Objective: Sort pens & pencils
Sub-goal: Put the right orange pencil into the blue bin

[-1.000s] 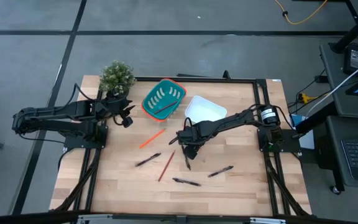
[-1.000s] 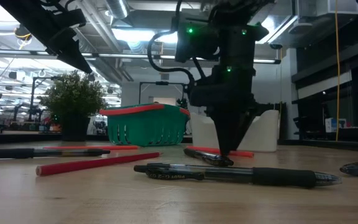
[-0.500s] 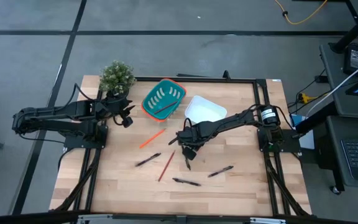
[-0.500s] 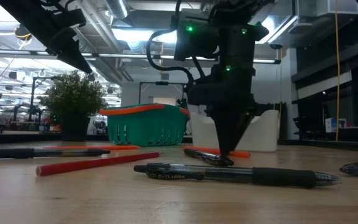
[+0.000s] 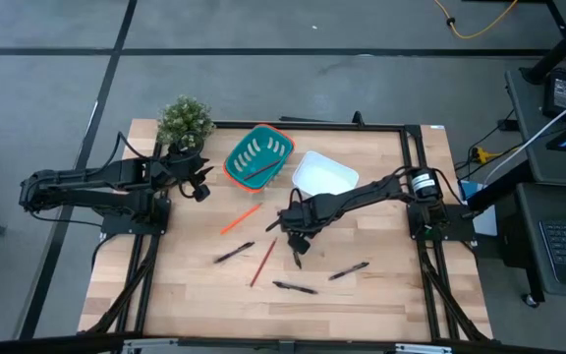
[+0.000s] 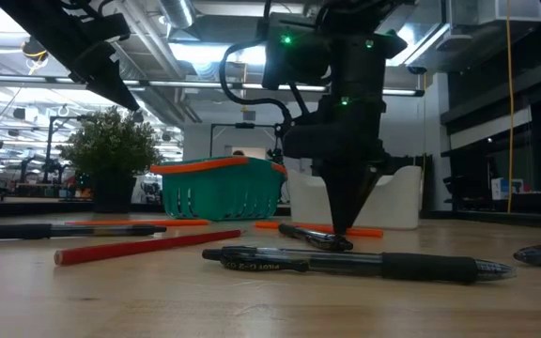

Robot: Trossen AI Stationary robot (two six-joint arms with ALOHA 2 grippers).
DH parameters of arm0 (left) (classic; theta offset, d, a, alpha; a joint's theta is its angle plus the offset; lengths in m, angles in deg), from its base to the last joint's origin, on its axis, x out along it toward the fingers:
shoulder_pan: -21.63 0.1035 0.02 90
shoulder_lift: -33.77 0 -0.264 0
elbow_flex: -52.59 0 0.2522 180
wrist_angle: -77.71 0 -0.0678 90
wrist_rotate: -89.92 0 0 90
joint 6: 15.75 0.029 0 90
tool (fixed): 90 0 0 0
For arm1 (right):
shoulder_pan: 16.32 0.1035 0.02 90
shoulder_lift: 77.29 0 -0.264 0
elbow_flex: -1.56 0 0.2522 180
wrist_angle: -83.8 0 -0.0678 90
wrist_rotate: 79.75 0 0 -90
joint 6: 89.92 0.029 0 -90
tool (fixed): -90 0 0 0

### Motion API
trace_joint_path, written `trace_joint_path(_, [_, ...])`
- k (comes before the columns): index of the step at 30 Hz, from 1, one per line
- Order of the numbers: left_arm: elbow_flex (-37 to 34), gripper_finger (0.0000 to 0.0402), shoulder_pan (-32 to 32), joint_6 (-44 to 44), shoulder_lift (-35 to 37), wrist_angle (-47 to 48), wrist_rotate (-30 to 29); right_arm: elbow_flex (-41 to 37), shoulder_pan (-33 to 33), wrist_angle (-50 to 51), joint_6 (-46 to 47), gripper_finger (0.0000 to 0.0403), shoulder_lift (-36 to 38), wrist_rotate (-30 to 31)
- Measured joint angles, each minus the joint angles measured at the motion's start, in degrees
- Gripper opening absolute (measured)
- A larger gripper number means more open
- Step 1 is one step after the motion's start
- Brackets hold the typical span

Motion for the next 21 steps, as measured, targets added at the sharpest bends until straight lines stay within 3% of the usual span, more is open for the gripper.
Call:
trace_joint_path(15, [0.0,0.011,0.0,0.0,0.0,0.0,0.0,11.4,1.9,9.3,-1.3,0.0005,-0.2,1.0])
trace_joint_path(21, [0.0,0.011,0.0,0.0,0.0,0.0,0.0,14.7,2.9,11.9,-1.7,0.0004,0.0,4.7])
